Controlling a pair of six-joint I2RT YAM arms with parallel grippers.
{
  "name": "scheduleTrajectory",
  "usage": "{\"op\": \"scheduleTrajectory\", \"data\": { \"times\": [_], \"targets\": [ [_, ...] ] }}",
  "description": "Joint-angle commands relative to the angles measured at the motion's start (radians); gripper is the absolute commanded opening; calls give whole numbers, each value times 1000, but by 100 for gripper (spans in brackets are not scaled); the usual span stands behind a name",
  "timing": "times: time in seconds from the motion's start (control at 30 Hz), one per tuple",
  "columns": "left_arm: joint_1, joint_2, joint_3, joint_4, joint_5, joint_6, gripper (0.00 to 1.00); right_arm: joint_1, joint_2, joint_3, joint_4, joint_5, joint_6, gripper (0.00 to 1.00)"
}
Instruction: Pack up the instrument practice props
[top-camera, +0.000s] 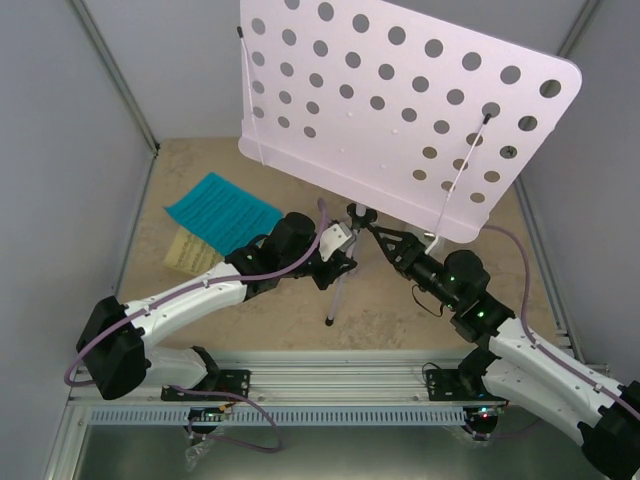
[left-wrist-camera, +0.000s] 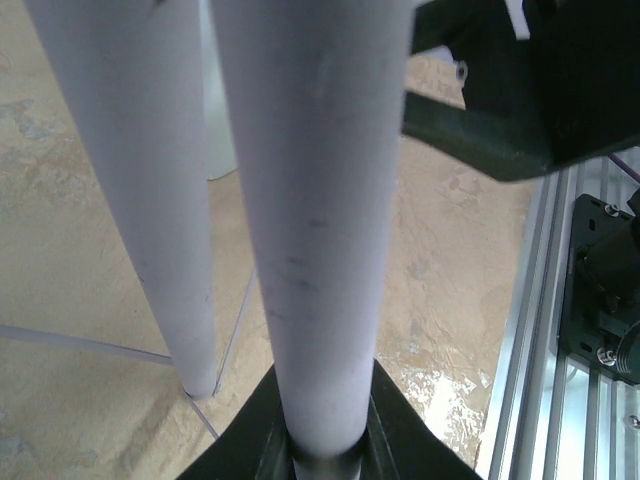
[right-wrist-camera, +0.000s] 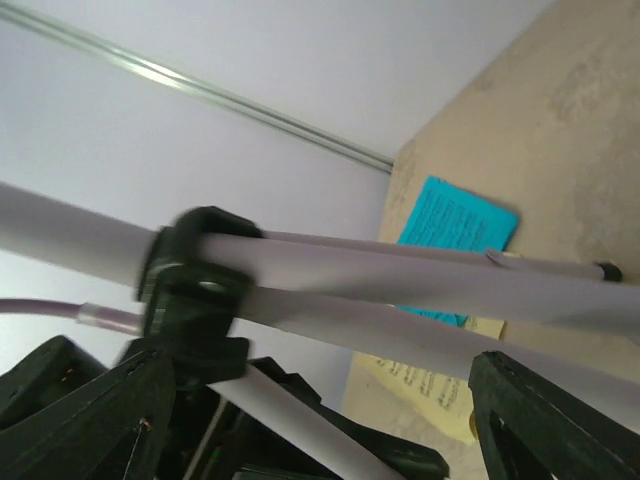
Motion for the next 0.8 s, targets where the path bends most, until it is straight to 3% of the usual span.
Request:
{"op": "scheduleTrajectory", "data": {
  "times": [0.0, 0.5, 0.67, 0.77],
  "targets": [
    [-11, -8, 21, -15, 17, 28, 0, -1, 9, -25, 66, 21, 228, 82],
    [-11, -2, 21, -16, 20, 31, 0, 0, 65, 89, 0, -8, 465, 73],
    [-11, 2, 22, -18, 21, 32, 0, 8, 121, 159, -45, -41, 472, 61],
    [-11, 2, 22, -18, 19, 32, 0, 16, 122, 157, -49, -38, 486, 49]
  ]
}}
